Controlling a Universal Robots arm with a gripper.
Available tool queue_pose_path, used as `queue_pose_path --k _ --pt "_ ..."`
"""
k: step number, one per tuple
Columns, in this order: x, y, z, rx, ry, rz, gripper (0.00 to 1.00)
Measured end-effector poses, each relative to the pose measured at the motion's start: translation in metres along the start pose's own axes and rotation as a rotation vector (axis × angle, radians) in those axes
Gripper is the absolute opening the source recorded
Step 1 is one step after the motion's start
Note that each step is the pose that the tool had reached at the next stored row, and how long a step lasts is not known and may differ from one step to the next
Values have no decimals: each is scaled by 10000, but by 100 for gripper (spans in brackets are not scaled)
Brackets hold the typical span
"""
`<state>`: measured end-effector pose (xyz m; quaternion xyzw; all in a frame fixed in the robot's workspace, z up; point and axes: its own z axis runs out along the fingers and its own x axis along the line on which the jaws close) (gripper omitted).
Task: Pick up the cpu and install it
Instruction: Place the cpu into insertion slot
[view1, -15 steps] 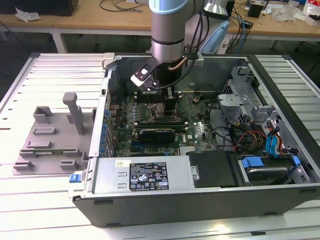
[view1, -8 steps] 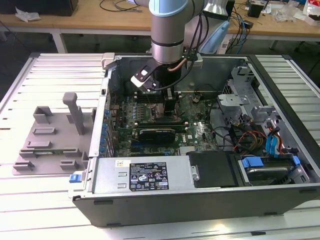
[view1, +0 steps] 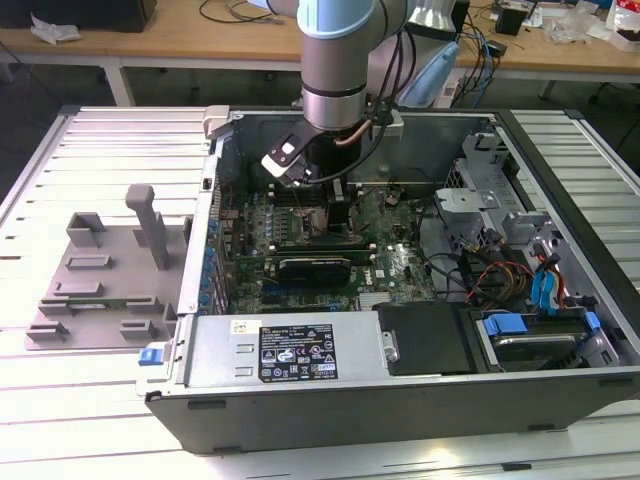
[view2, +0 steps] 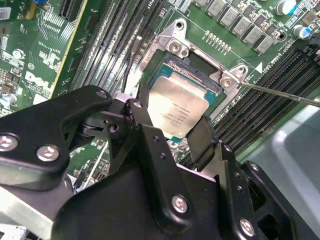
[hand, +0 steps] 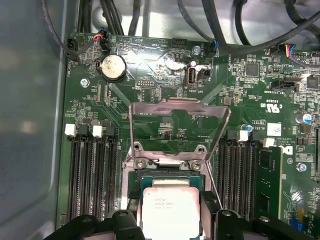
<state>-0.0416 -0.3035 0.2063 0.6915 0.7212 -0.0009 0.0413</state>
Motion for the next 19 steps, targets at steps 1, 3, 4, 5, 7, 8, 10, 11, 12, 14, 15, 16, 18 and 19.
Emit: queue_pose_path --k 1,3,4,5,7,8,10,11,12,14,15,16,18,19 --pt "1 -4 7 1 0 5 55" --pt "3 -22 35 1 -1 21 55" --pt "4 -22 46 5 -6 101 55" --pt "4 -24 53 15 -15 221 55" --pt "8 -23 64 15 -10 242 55" --pt "11 -24 79 17 -9 242 55" --pt "11 -25 83 18 -11 242 55" --pt "11 -25 84 18 -10 242 55" --pt "11 -23 85 16 -7 243 55" --pt "11 -9 89 15 -3 244 55" --pt "11 -9 96 18 -3 244 55" --pt "11 -10 104 21 -4 242 55" --pt "12 -9 106 17 0 243 55" --pt "12 -9 106 16 0 242 55"
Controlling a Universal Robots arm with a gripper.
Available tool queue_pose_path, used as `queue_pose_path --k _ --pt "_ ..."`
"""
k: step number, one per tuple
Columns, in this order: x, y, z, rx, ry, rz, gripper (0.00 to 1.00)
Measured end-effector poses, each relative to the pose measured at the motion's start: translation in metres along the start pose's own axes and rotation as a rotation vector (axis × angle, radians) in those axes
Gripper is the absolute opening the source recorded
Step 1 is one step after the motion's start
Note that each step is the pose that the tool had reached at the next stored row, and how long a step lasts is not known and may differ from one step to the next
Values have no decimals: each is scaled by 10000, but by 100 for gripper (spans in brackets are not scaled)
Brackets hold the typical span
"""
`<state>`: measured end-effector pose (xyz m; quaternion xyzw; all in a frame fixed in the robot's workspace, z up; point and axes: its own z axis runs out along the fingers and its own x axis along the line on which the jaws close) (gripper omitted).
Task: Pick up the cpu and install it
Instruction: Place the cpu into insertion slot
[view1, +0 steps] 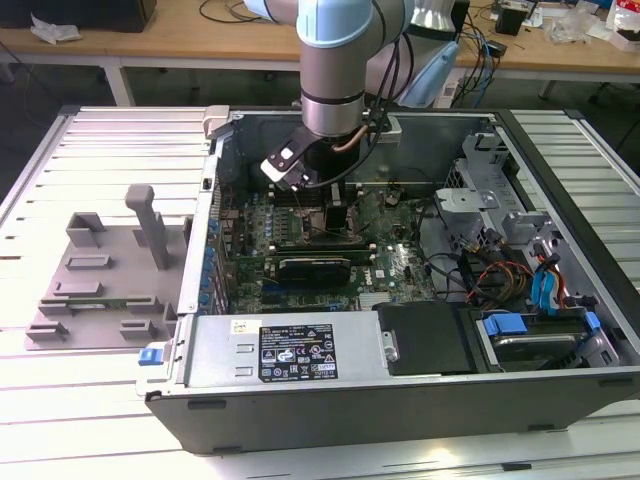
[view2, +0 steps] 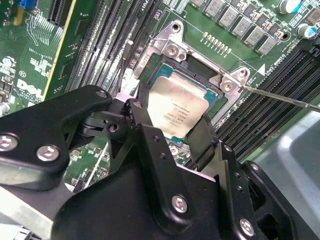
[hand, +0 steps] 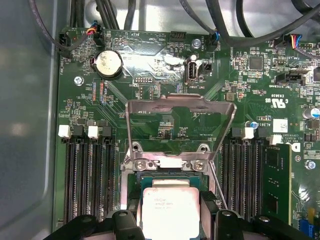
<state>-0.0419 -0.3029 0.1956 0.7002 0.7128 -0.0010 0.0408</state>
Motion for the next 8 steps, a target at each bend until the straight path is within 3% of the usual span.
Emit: queue_pose_path --k 8 --pt "0 0 2 0 1 1 55"
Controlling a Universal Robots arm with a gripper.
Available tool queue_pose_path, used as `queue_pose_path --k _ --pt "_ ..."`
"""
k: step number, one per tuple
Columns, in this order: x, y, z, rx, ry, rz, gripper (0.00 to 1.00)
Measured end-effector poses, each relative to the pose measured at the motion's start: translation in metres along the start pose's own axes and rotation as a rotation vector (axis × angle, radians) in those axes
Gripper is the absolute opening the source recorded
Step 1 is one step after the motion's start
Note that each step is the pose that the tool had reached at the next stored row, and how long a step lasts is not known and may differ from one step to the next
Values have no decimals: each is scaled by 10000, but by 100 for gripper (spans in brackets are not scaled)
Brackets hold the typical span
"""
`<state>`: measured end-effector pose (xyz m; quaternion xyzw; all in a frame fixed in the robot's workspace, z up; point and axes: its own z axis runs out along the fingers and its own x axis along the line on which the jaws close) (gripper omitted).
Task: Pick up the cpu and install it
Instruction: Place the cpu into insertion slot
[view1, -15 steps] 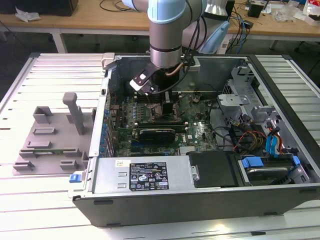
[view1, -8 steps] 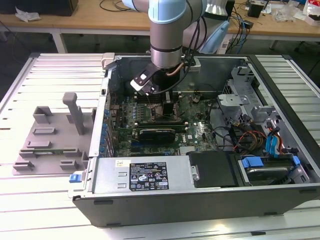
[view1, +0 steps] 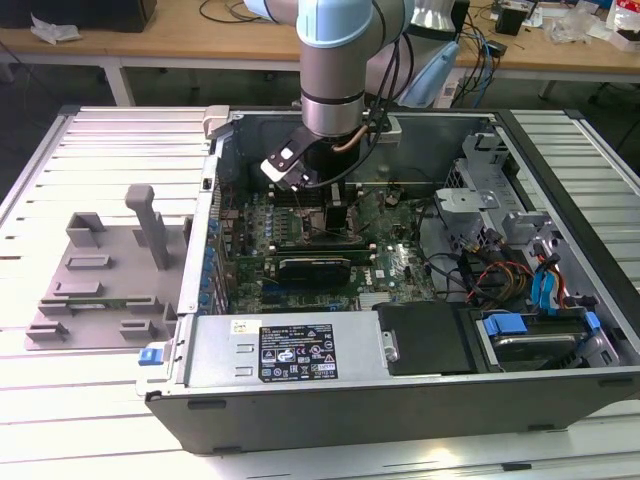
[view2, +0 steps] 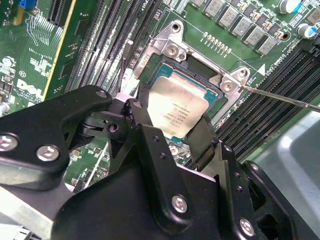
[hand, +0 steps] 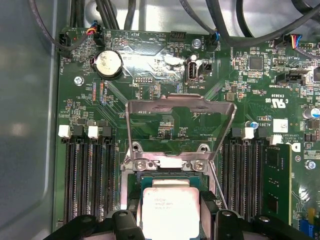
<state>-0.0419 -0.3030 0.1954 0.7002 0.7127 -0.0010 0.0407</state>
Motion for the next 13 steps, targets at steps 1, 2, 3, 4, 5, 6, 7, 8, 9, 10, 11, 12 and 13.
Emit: queue_pose_path --k 1,2,3,4,5,6,7,8,9,10,11,12,13 --pt "0 0 1 0 0 0 55" --pt "0 0 1 0 0 0 55" --pt "0 0 2 -4 -6 -1 55" --pt "2 1 5 -6 9 1 55" --pt "2 1 6 -5 7 0 61" --pt "2 1 6 -6 131 5 61" --pt "1 0 4 -5 193 10 61" --pt "1 0 4 -4 224 14 61" --pt "1 0 4 -5 225 13 61" --pt "0 0 3 -4 225 12 61" --pt "0 0 4 -5 226 13 61" --pt "0 0 3 -5 226 13 61" --pt "0 0 3 -5 226 13 61"
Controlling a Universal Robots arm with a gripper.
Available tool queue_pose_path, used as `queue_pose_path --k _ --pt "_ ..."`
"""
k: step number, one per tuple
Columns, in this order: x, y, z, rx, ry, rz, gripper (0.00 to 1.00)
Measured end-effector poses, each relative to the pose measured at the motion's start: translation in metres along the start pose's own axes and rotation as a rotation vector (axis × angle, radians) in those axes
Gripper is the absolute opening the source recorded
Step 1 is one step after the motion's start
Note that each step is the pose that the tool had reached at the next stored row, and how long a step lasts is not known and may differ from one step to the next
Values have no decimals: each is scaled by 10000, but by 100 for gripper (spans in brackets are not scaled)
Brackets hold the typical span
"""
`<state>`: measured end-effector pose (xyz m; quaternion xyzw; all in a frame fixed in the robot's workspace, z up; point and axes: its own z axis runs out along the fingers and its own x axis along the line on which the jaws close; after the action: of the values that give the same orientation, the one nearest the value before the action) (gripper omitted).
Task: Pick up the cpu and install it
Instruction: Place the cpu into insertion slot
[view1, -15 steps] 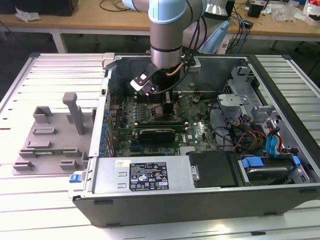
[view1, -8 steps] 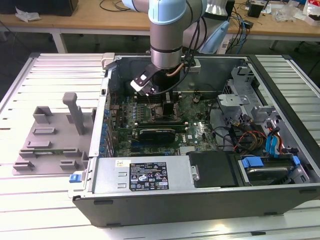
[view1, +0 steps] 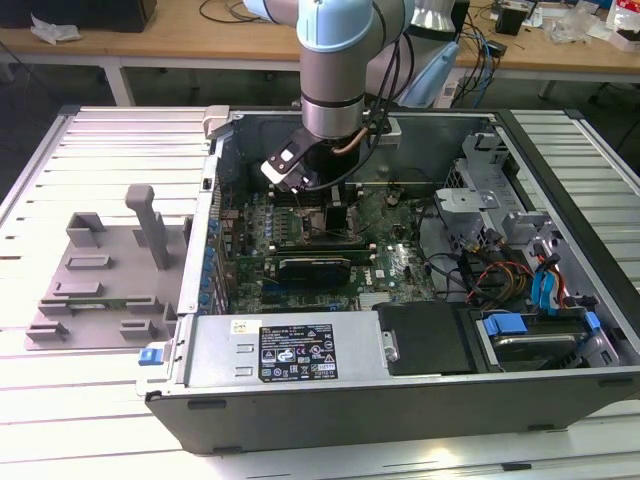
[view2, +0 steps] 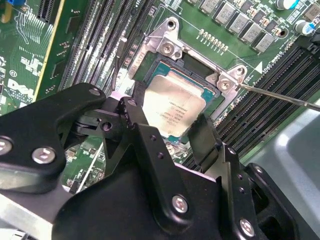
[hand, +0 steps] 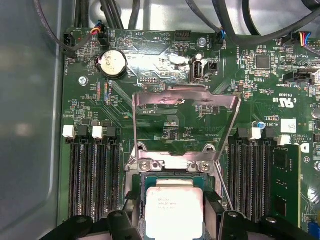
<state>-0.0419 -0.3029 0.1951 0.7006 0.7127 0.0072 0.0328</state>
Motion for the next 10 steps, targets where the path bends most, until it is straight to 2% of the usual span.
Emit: queue_pose_path --k 2,3,4,8,10 --pt "1 0 1 0 6 0 62" --pt "0 0 1 0 3 0 68" --pt "-1 0 -5 2 0 0 68" --pt "-4 7 -118 0 2 0 68" --pt "-4 7 -121 -2 4 0 68"
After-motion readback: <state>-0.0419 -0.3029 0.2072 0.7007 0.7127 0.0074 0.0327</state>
